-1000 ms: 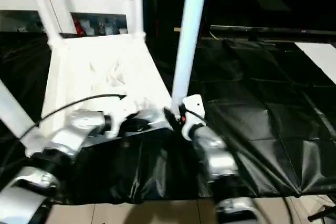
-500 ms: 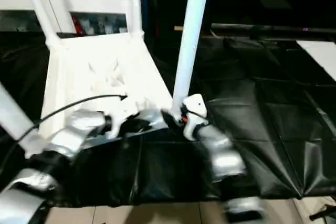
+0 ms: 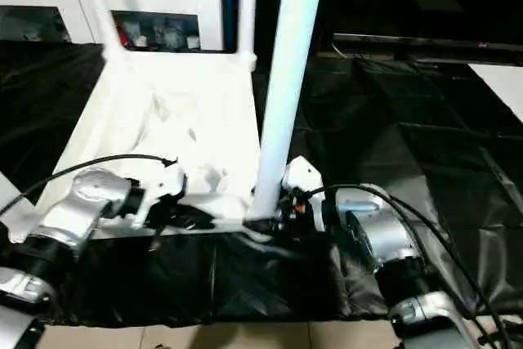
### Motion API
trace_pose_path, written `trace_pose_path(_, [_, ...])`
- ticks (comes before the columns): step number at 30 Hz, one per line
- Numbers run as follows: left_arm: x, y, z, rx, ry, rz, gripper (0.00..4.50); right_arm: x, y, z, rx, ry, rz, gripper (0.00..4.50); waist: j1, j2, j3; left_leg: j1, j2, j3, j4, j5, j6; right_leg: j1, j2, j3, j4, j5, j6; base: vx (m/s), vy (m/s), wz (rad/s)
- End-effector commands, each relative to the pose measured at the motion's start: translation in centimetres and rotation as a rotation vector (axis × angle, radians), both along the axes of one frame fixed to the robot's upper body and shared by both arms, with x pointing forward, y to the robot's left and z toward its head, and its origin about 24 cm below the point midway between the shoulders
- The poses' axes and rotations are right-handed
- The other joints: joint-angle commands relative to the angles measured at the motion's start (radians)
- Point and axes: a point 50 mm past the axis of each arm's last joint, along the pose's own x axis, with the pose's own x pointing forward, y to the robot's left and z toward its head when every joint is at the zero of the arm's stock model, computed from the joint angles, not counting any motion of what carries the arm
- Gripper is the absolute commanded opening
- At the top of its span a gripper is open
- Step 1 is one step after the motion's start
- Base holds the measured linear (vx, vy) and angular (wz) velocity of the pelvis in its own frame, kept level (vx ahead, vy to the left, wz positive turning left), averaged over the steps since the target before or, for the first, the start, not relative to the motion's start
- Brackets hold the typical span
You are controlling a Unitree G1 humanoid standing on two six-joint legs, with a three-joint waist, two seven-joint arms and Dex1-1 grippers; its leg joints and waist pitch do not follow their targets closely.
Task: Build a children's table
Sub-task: Rotate leg to tighten
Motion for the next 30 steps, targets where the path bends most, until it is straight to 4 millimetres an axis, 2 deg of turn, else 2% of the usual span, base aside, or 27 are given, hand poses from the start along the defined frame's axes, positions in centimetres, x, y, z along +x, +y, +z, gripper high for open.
trace_pose_path(1, [-0.9,-0.4,-1.2,0.046,0.057,-0.07,0.0,-0.5,0.5,-0.8,-0.041,0.038,0.067,3.12,0.001,-0.005,-0.042,-0.004,0.045,-0.003,-0.059,-0.105,0.073,0.041,-0.068,0.042,-0.061,-0.052,-0.248,0.0,0.0,0.0])
trace_pose_path(6, [-0.7,-0.1,-1.1,0.054,0.053,-0.064,0.0,-0.6,0.8,-0.8,-0.034,0.04,0.083,2.72,0.003,-0.007,-0.044,-0.005,0.042,-0.002,-0.056,-0.075,0.082,0.044,-0.067,0.041,-0.055,0.007,-0.258,0.0,0.0,0.0])
trace_pose_path(7, [-0.6,0.0,-1.1,0.057,0.052,-0.059,0.0,-0.6,0.9,-0.9,-0.032,0.041,0.086,2.67,0.003,-0.007,-0.044,-0.005,0.042,-0.002,-0.055,-0.077,0.082,0.044,-0.067,0.041,-0.056,0.002,-0.257,0.0,0.0,0.0])
trace_pose_path(8, [-0.6,0.1,-1.1,0.06,0.052,-0.056,0.0,-0.6,1.0,-1.0,-0.029,0.044,0.087,2.67,0.004,-0.003,-0.044,-0.005,0.043,-0.003,-0.056,-0.08,0.08,0.044,-0.068,0.041,-0.056,-0.004,-0.257,0.0,0.0,0.0])
trace_pose_path(10, [-0.6,0.1,-1.1,0.061,0.052,-0.056,0.0,-0.7,1.0,-1.0,-0.026,0.049,0.089,2.53,0.003,-0.006,-0.044,-0.004,0.043,-0.003,-0.056,-0.089,0.075,0.044,-0.067,0.041,-0.057,-0.015,-0.255,0.0,0.0,0.0])
trace_pose_path(11, [-0.5,0.1,-1.2,0.063,0.052,-0.052,0.0,-0.9,1.0,-1.2,-0.022,0.056,0.09,2.5,0.005,0.002,-0.044,-0.004,0.043,-0.004,-0.057,-0.095,0.07,0.044,-0.068,0.041,-0.057,-0.021,-0.255,0.0,0.0,0.0])
trace_pose_path(12, [-0.5,0.2,-1.2,0.064,0.052,-0.052,0.0,-1.0,1.0,-1.3,-0.016,0.062,0.09,2.5,0.003,-0.002,-0.044,-0.003,0.043,-0.003,-0.057,-0.098,0.068,0.044,-0.067,0.042,-0.058,-0.018,-0.256,0.0,0.0,0.0])
trace_pose_path(13, [-0.5,0.1,-1.2,0.064,0.052,-0.044,0.0,-1.1,1.0,-1.3,-0.001,0.067,0.075,2.48,0.005,0.005,-0.045,-0.003,0.043,-0.004,-0.057,-0.096,0.065,0.045,-0.067,0.041,-0.056,-0.011,-0.258,0.0,0.0,0.0])
trace_pose_path(17, [0.0,-0.3,-1.5,0.067,0.035,0.033,0.0,-1.2,1.2,-1.6,0.065,0.068,-0.034,2.47,0.008,0.002,-0.043,-0.001,0.045,-0.004,-0.058,-0.103,0.064,0.044,-0.067,0.042,-0.057,0.005,-0.261,0.0,0.0,0.0])
trace_pose_path(18, [0.1,-0.6,-1.6,0.066,0.03,0.055,0.0,-1.1,1.2,-1.7,0.062,0.059,-0.075,2.47,0.008,0.001,-0.042,-0.001,0.045,-0.004,-0.06,-0.112,0.061,0.044,-0.068,0.042,-0.059,-0.01,-0.26,0.0,0.0,0.0])
trace_pose_path(20, [0.6,-1.7,-1.7,0.047,0.002,0.124,0.0,-0.6,1.3,-2.4,0.05,0.029,-0.226,2.44,0.004,0.0,-0.036,0.003,0.043,-0.006,-0.067,-0.169,0.035,0.039,-0.071,0.044,-0.075,-0.136,-0.234,0.0,0.0,0.0])
trace_pose_path(21, [0.6,-1.7,-1.7,0.047,0.002,0.124,0.0,-0.6,1.3,-2.4,0.05,0.029,-0.227,2.42,0.004,0.0,-0.035,0.004,0.042,-0.007,-0.069,-0.186,0.024,0.037,-0.073,0.045,-0.08,-0.184,-0.222,0.0,0.0,0.0])
trace_pose_path(23, [0.8,-3.7,-2.1,0.016,-0.022,0.183,0.0,0.2,1.8,-3.4,0.037,0.019,-0.444,2.38,0.003,0.001,-0.03,0.008,0.043,-0.012,-0.075,-0.247,-0.004,0.028,-0.078,0.048,-0.097,-0.354,-0.174,-0.058,-0.001,0.02])
trace_pose_path(24, [0.7,-4.6,-2.3,0.003,-0.022,0.193,0.0,0.4,2.2,-3.6,0.04,0.029,-0.527,2.3,0.001,0.001,-0.03,0.007,0.043,-0.014,-0.078,-0.253,-0.012,0.029,-0.077,0.048,-0.099,-0.38,-0.162,-0.059,0.0,0.01])
trace_pose_path(25, [0.6,-6.4,-2.5,-0.021,-0.03,0.22,0.0,0.9,3.0,-4.1,0.055,0.055,-0.676,2.19,-0.006,0.001,-0.03,0.007,0.043,-0.019,-0.083,-0.275,-0.028,0.024,-0.078,0.047,-0.104,-0.435,-0.135,0.0,0.0,0.0])
trace_pose_path(26, [0.6,-6.4,-2.5,-0.021,-0.03,0.22,0.0,0.9,3.0,-4.1,0.055,0.055,-0.676,2.12,-0.008,0.0,-0.028,0.005,0.042,-0.02,-0.084,-0.279,-0.029,0.025,-0.076,0.047,-0.106,-0.449,-0.124,0.0,0.0,0.0])
trace_pose_path(27, [0.4,-7.2,-2.7,-0.024,-0.028,0.222,0.0,1.0,3.6,-4.2,0.062,0.064,-0.744,2.09,-0.01,-0.001,-0.03,0.003,0.041,-0.021,-0.084,-0.275,-0.025,0.025,-0.076,0.048,-0.108,-0.455,-0.11,0.0,0.0,0.0])
trace_pose_path(28, [0.2,-8.1,-3.0,-0.02,-0.034,0.228,0.0,1.2,4.5,-4.4,0.074,0.086,-0.824,2.06,-0.011,0.001,-0.03,0.003,0.04,-0.02,-0.084,-0.275,-0.022,0.023,-0.076,0.049,-0.11,-0.453,-0.106,0.0,0.0,0.0])
trace_pose_path(29, [0.2,-8.1,-3.0,-0.02,-0.034,0.229,0.0,1.2,4.5,-4.4,0.075,0.088,-0.829,2.03,-0.013,0.004,-0.028,0.004,0.039,-0.02,-0.085,-0.286,-0.021,0.018,-0.075,0.051,-0.113,-0.466,-0.096,0.0,0.0,0.0])
trace_pose_path(30, [0.1,-8.5,-3.1,-0.017,-0.04,0.235,0.0,1.3,5.0,-4.5,0.079,0.104,-0.87,2.03,-0.016,0.004,-0.03,0.003,0.036,-0.022,-0.086,-0.296,-0.02,0.018,-0.076,0.05,-0.116,-0.493,-0.082,0.0,0.0,0.0])
